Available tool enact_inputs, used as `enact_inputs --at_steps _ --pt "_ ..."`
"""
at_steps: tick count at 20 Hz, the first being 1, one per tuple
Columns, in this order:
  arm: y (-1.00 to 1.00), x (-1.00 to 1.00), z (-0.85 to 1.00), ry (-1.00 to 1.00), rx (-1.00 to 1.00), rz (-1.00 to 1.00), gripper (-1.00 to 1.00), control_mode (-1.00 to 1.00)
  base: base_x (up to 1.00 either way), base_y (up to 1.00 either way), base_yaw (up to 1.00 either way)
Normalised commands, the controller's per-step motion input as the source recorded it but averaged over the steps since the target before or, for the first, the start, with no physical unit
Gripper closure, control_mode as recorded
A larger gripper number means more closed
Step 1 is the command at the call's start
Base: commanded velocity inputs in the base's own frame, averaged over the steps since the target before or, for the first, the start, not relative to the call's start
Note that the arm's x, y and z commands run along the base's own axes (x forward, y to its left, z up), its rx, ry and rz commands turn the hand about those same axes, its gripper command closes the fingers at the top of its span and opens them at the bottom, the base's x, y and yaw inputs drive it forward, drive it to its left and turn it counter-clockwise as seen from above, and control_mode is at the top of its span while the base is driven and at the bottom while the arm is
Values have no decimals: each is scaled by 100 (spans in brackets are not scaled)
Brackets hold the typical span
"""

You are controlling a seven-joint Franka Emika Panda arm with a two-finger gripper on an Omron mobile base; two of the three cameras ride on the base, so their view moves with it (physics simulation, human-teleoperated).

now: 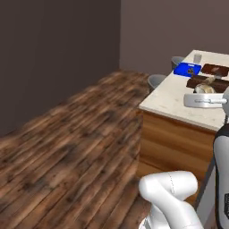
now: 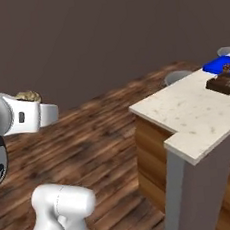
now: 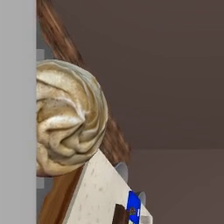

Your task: Take the cupcake and cake from the fridge and place them on the empty tray on the dining counter.

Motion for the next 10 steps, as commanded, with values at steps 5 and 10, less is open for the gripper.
enact_inputs --at_steps 5,10 --pt "0 0 0 0 0 0 100 100 100 100 -29" --pt "0 0 0 0 0 0 100 100 100 100 -36"
